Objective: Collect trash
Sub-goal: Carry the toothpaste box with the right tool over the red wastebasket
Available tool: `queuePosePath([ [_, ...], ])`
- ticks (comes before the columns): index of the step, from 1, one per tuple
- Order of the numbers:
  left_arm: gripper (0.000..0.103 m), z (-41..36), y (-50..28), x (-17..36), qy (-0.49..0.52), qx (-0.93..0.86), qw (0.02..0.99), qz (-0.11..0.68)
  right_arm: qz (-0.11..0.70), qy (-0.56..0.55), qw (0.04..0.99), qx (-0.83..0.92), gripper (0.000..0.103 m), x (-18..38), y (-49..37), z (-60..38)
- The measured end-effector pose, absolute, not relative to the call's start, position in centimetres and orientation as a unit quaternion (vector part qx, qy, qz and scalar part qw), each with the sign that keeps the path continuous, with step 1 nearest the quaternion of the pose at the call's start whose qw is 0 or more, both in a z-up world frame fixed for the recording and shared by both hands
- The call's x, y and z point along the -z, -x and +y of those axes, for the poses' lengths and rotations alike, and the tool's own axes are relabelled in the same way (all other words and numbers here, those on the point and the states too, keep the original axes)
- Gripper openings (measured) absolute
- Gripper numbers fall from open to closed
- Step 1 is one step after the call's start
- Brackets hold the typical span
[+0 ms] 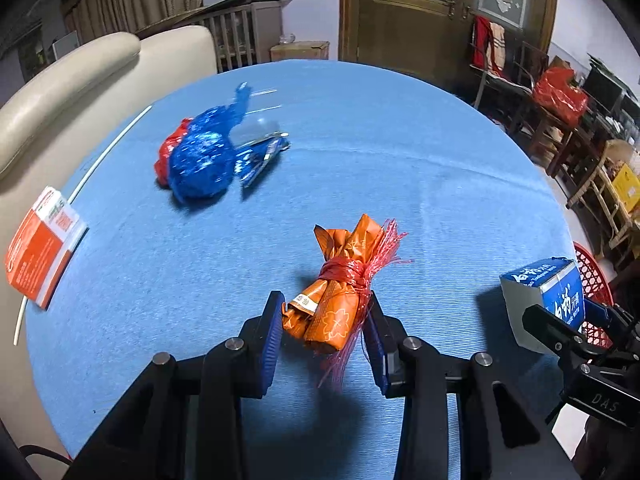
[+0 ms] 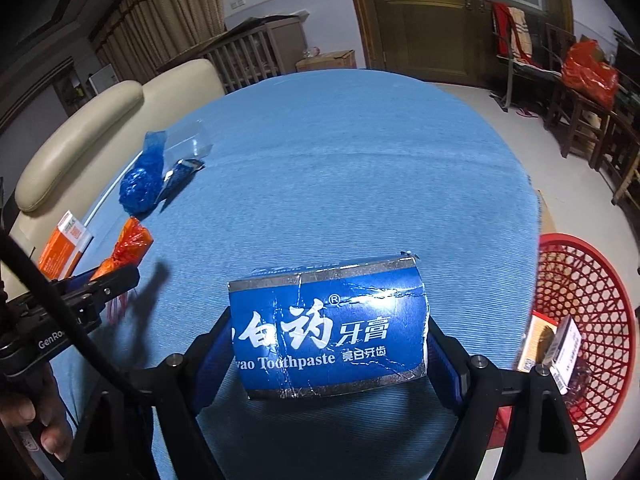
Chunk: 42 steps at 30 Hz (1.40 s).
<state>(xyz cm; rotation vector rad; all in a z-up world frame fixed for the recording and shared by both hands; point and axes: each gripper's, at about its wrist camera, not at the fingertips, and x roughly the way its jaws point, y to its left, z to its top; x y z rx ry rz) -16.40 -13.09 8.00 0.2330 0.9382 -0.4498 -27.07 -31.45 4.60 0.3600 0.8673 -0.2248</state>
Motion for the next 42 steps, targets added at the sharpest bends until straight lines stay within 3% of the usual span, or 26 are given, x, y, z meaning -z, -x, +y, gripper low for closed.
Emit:
queuePosePath([
  [27, 0.040, -18.8, 19.0, -8.3, -0.144, 0.262, 0.850, 0.434, 0.390, -0.225, 0.868, 0.211, 0.087, -4.4, 35.3, -40.6],
  [42, 0.040, -26.3, 23.2, -9.1, -0.181, 0.328, 0.828, 0.417, 0.376, -0.258, 0.850, 0.264, 0.087, -3.7, 40.2, -45.2],
])
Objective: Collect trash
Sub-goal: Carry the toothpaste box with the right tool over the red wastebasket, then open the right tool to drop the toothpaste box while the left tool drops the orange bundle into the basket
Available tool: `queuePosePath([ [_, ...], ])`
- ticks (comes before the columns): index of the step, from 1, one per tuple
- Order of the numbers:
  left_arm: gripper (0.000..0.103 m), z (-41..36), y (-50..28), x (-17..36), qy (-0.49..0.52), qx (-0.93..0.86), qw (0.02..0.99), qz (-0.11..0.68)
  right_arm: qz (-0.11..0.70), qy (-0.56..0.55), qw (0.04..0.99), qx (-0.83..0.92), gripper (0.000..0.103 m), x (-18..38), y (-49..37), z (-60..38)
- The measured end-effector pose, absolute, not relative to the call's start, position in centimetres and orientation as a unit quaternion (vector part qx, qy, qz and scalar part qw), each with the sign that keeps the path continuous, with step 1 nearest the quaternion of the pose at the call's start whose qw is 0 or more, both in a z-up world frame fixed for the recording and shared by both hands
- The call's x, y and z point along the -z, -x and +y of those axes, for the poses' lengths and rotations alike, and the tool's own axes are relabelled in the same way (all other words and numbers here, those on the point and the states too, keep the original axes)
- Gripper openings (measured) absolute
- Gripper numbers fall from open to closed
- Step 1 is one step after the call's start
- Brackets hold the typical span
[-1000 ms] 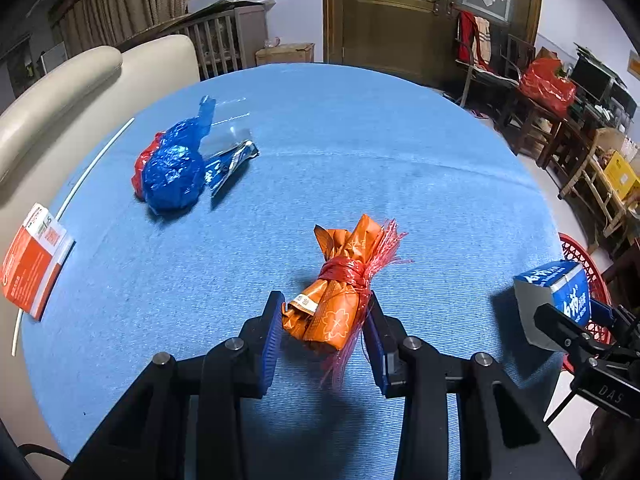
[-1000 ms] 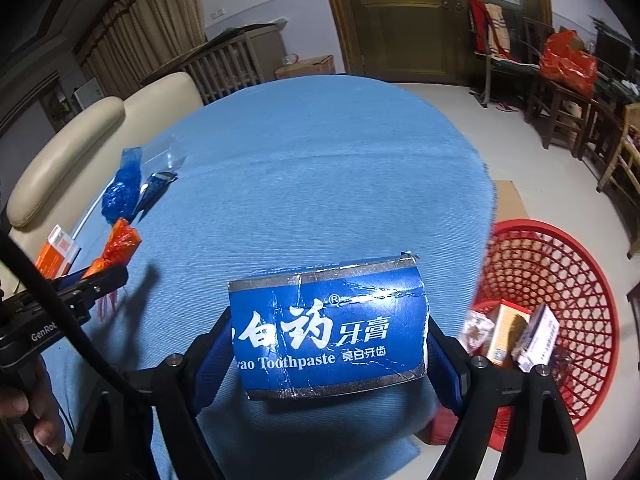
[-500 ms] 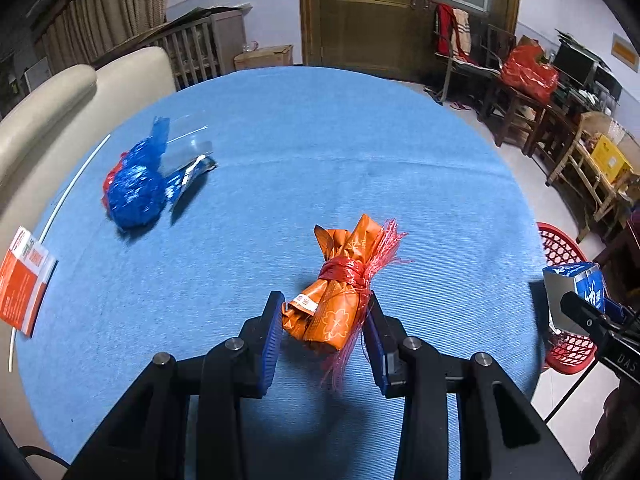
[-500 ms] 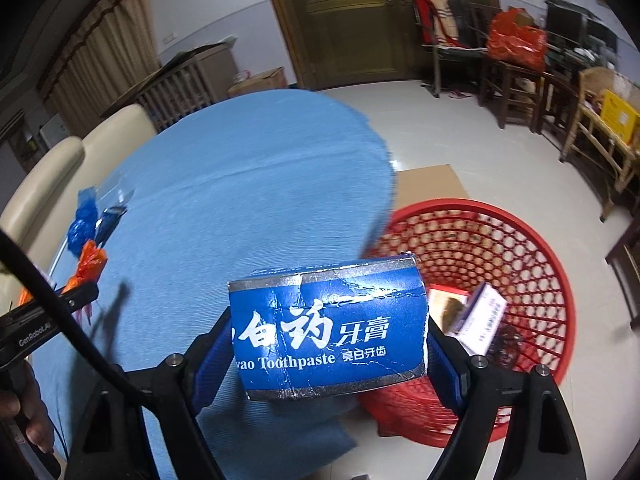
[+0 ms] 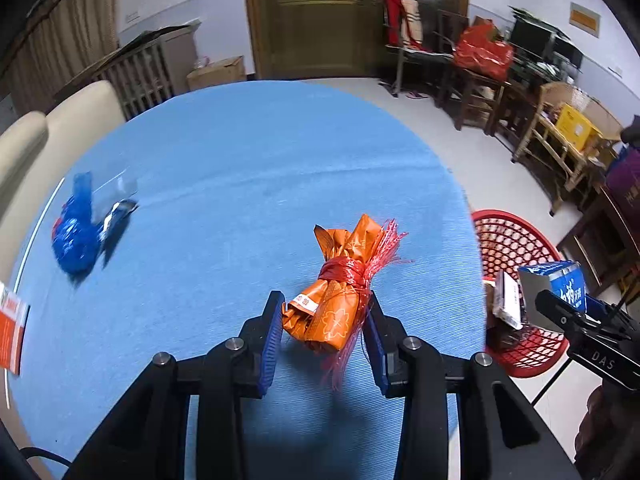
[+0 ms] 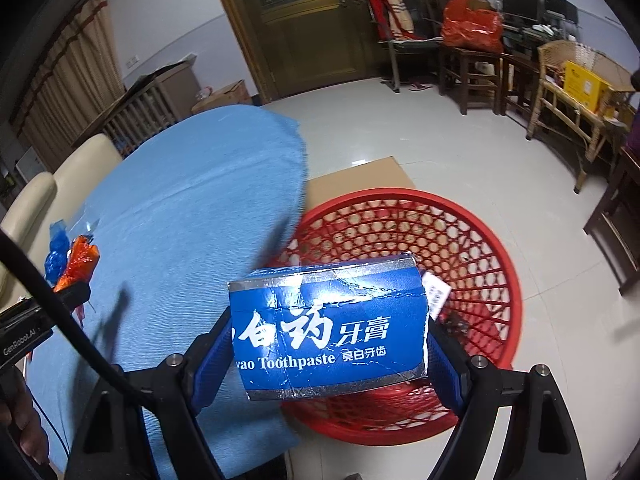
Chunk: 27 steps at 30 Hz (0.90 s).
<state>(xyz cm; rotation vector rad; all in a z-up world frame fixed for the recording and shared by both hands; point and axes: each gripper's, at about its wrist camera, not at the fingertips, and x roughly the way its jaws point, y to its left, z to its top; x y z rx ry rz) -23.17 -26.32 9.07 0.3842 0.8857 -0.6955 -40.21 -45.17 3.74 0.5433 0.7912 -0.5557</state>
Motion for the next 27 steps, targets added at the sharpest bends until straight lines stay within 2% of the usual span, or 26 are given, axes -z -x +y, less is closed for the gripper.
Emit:
queuePosePath([
  [27, 0.040, -32.8, 27.0, -8.8, -0.226, 0.373, 0.803, 0.407, 0.376, -0.283, 0.826, 0.309, 0.087, -1.9, 43.4, -51.1],
])
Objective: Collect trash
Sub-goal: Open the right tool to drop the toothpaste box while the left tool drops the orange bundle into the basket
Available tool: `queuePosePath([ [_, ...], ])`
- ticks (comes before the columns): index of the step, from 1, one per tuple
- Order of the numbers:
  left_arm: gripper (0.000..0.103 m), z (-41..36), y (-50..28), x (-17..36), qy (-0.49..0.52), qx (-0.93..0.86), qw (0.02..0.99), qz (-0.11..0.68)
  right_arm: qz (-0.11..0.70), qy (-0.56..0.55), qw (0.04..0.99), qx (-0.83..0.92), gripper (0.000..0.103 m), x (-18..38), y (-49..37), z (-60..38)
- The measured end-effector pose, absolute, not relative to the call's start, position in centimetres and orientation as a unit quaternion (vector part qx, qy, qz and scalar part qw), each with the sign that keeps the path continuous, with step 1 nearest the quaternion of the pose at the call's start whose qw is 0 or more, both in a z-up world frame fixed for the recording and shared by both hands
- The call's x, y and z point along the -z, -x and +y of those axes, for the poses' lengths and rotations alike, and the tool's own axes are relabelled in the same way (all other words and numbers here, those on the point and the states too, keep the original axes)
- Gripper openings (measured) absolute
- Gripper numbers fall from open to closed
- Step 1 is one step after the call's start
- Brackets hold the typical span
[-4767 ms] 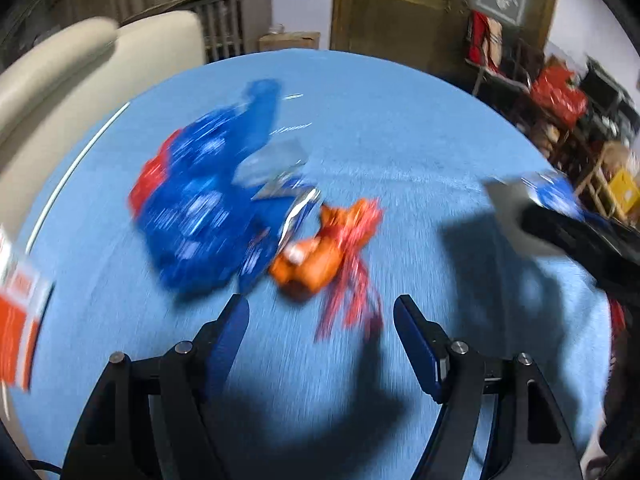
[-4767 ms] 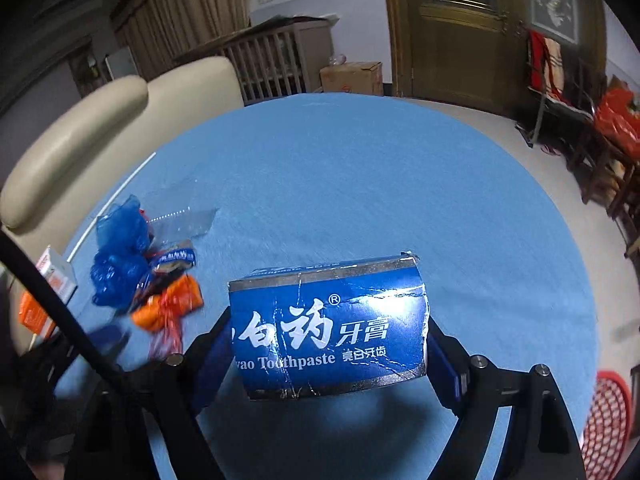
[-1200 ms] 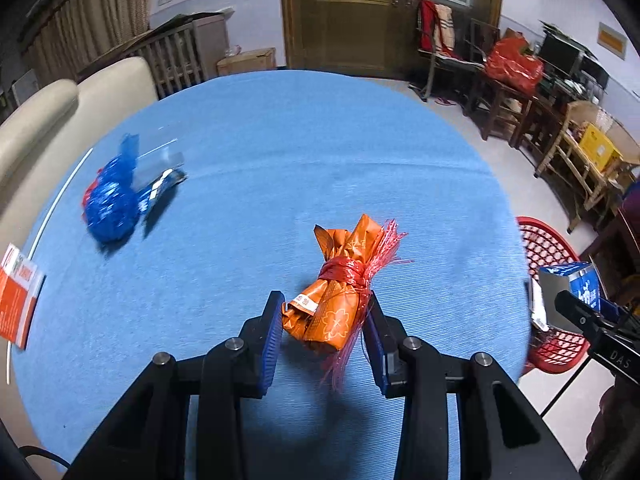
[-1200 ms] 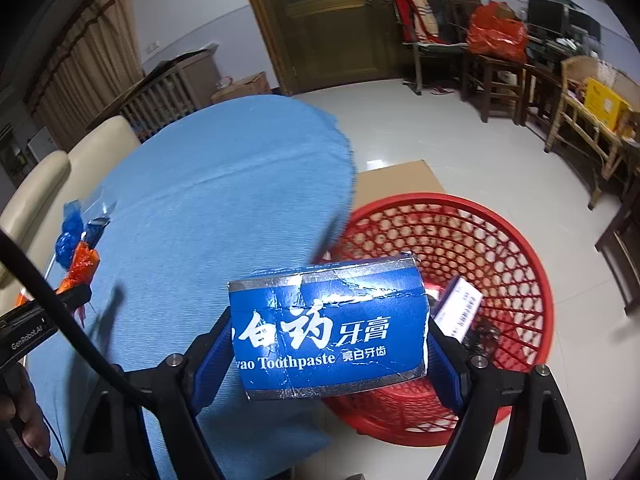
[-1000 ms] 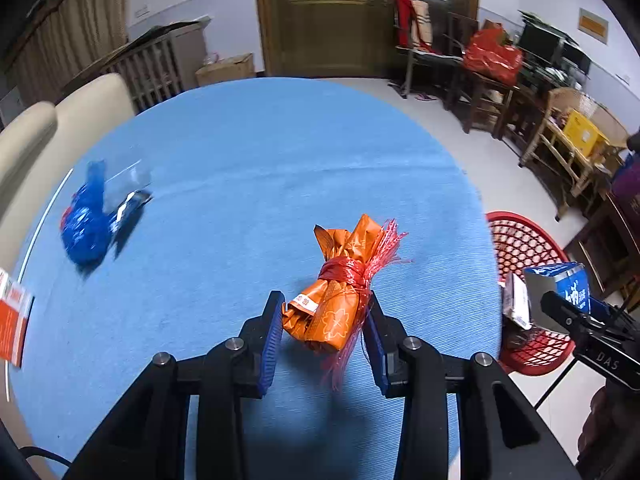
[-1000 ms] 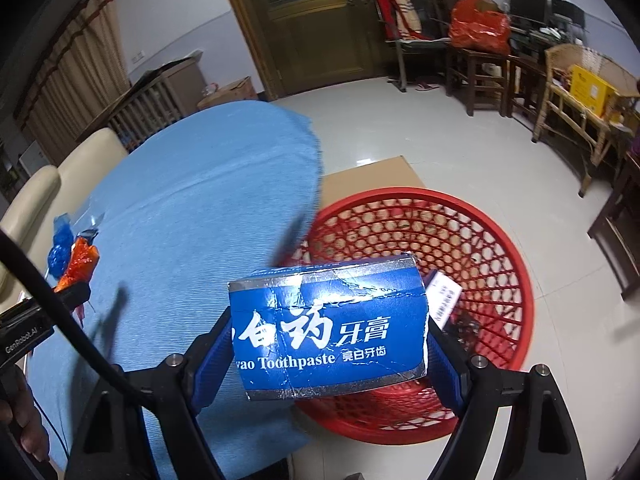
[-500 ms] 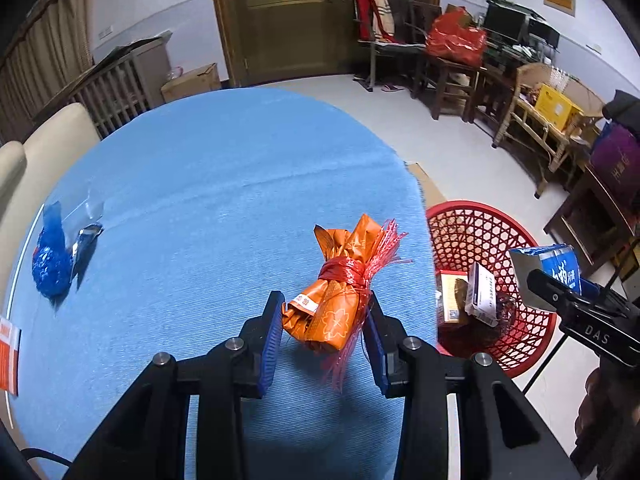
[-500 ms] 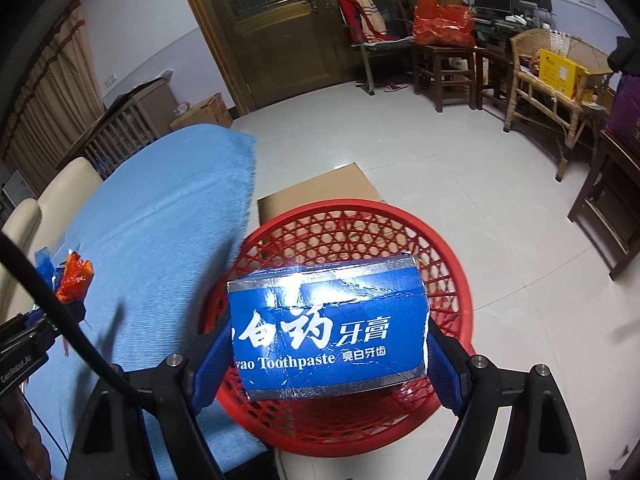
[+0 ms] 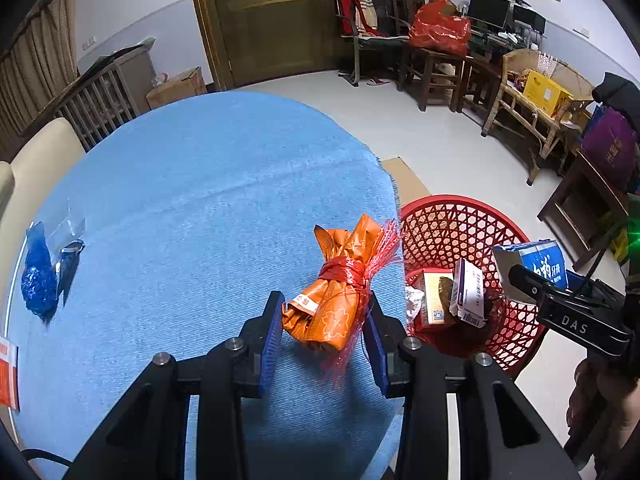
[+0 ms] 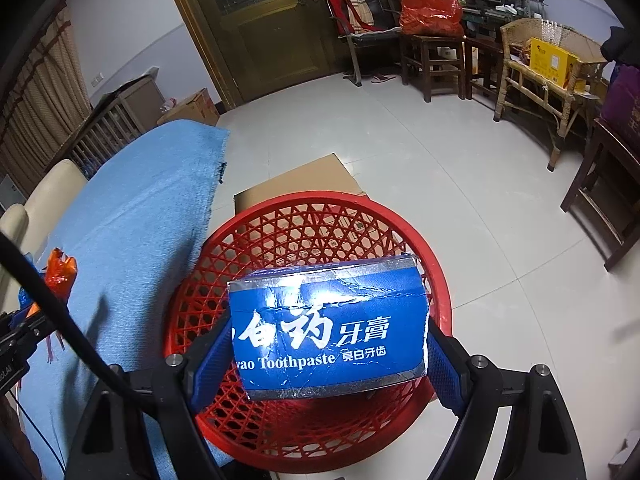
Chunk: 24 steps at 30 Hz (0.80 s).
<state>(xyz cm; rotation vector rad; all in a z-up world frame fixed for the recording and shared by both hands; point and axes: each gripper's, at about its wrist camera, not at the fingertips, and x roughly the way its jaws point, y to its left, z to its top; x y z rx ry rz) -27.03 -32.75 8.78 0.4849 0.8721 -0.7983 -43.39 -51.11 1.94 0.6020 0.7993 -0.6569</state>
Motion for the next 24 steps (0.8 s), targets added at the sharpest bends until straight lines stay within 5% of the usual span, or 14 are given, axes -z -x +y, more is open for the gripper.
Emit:
queuePosePath([
  [14, 0.040, -35.9, 28.6, -8.3, -0.246, 0.401, 0.782, 0.408, 0.386, -0.325, 0.805, 0.312, 0.089, -0.3, 44.4, -53.6],
  [18, 0.040, -36.7, 29.3, -8.0, -0.251, 0.409, 0.776, 0.409, 0.372, -0.331, 0.813, 0.301, 0.100, -0.6, 45.0, -54.0],
  [24, 0.040, -37.4, 29.8, -7.5, -0.256, 0.413, 0.770, 0.414, 0.343, -0.351, 0.815, 0.310, 0.100, -1.4, 45.7, -55.1],
])
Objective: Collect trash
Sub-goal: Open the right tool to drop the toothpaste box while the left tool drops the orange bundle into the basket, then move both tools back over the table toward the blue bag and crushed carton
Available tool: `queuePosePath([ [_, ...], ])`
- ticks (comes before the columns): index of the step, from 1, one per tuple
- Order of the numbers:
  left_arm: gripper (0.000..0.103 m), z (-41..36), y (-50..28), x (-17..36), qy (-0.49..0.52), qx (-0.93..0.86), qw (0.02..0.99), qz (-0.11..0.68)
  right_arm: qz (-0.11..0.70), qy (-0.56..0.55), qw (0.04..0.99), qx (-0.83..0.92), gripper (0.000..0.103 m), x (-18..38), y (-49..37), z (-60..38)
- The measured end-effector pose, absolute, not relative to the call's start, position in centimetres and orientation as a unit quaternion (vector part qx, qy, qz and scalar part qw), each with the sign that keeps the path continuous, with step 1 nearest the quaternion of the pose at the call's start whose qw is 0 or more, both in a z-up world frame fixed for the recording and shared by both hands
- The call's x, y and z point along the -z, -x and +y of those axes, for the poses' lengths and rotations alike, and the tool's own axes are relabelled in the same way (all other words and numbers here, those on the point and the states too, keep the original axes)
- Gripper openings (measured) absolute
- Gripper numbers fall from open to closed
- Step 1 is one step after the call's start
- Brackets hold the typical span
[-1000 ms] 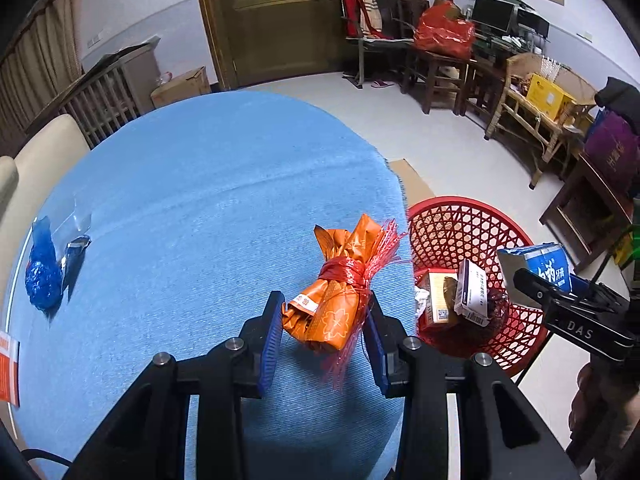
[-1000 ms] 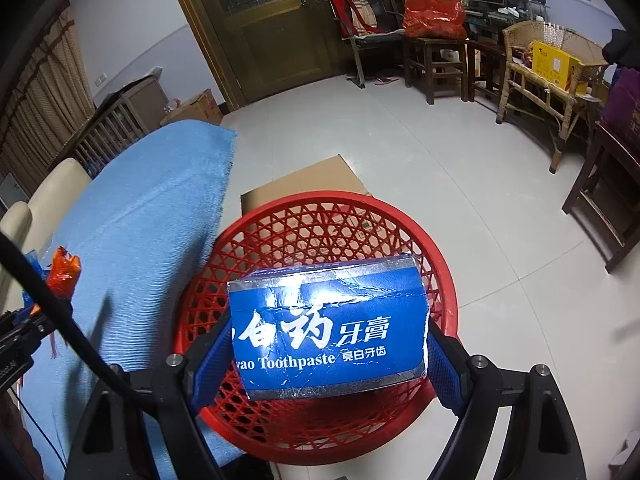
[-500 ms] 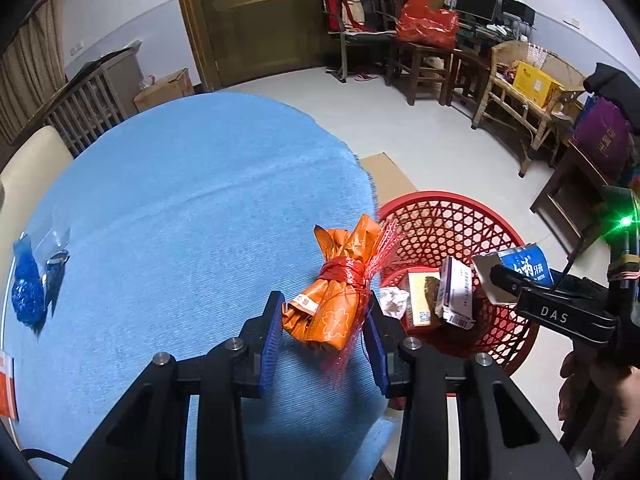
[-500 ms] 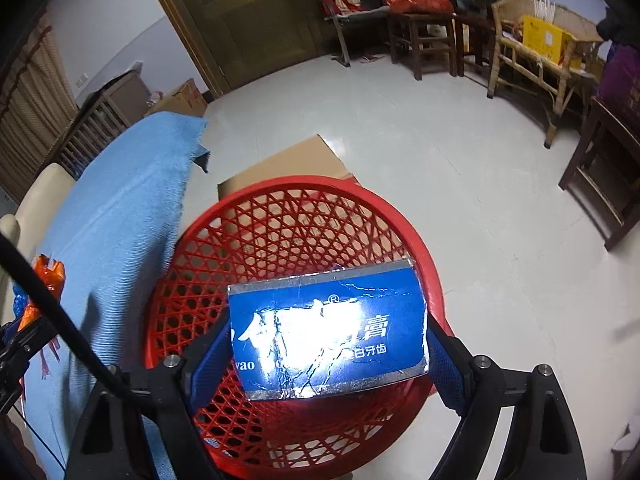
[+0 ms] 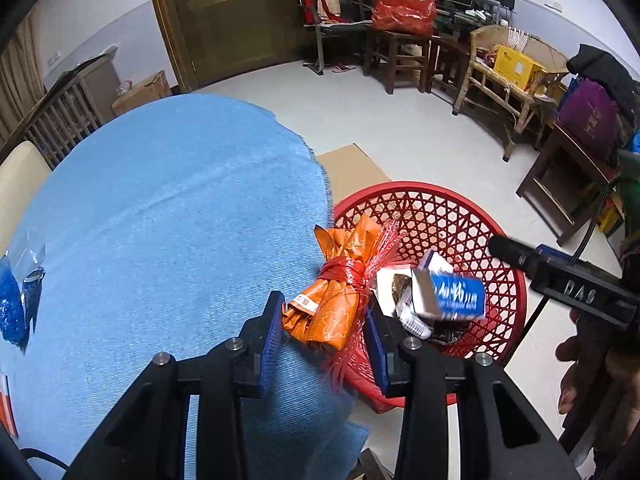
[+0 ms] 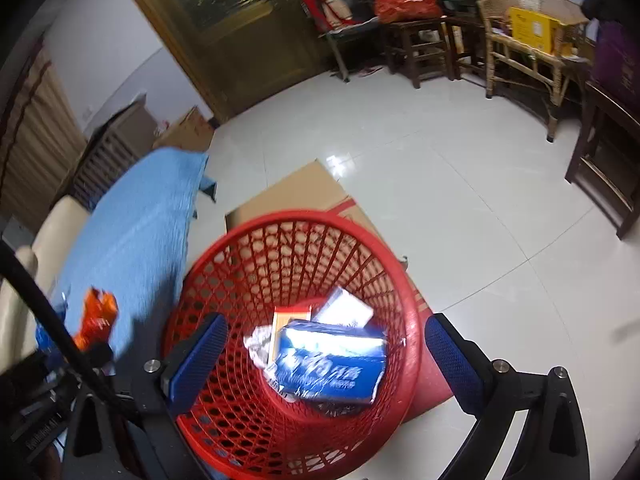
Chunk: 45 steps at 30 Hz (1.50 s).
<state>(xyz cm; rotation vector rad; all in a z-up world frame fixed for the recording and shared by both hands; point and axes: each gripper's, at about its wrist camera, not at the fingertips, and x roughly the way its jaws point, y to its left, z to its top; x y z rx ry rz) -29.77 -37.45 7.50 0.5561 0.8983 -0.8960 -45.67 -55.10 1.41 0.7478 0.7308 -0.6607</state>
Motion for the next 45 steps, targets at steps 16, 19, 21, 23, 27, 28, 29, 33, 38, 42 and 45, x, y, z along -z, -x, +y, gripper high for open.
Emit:
queuePosePath([
  [16, 0.068, -41.8, 31.8, -5.0, -0.285, 0.433, 0.729, 0.446, 0.306, -0.391, 0.798, 0.342, 0.100, -1.9, 50.0, -56.2],
  [19, 0.072, -41.3, 31.6, -5.2, -0.274, 0.437, 0.727, 0.454, 0.304, -0.390, 0.797, 0.346, 0.100, -2.2, 50.4, -56.4],
  [21, 0.072, -40.9, 31.5, -5.4, -0.271, 0.441, 0.724, 0.456, 0.306, -0.389, 0.797, 0.347, 0.100, -2.3, 50.2, -56.2],
  [23, 0.072, -40.3, 31.3, -5.6, -0.268, 0.442, 0.725, 0.455, 0.308, -0.388, 0.798, 0.344, 0.100, -2.2, 49.8, -55.8],
  [27, 0.072, -38.1, 30.1, -6.6, -0.247, 0.437, 0.736, 0.455, 0.312, -0.379, 0.806, 0.331, 0.100, -2.9, 48.4, -54.5],
  [28, 0.072, -37.4, 29.7, -6.8, -0.243, 0.434, 0.740, 0.454, 0.313, -0.375, 0.808, 0.328, 0.100, -3.1, 48.0, -54.1],
  [29, 0.072, -36.5, 29.3, -7.1, -0.238, 0.429, 0.745, 0.452, 0.314, -0.372, 0.811, 0.325, 0.100, -3.3, 47.7, -53.8],
  [33, 0.072, -32.5, 27.0, -7.6, -0.212, 0.394, 0.768, 0.458, 0.322, -0.354, 0.820, 0.312, 0.100, -4.0, 46.0, -52.1],
  [38, 0.072, -26.9, 24.1, -7.5, -0.180, 0.342, 0.793, 0.470, 0.333, -0.337, 0.831, 0.290, 0.100, -4.6, 43.5, -49.6],
  [42, 0.072, -22.6, 21.9, -6.9, -0.164, 0.298, 0.809, 0.479, 0.351, -0.315, 0.841, 0.267, 0.100, -5.0, 40.7, -46.7],
  [45, 0.072, -19.4, 20.5, -6.5, -0.145, 0.269, 0.818, 0.487, 0.363, -0.302, 0.845, 0.250, 0.100, -5.1, 38.9, -44.7],
])
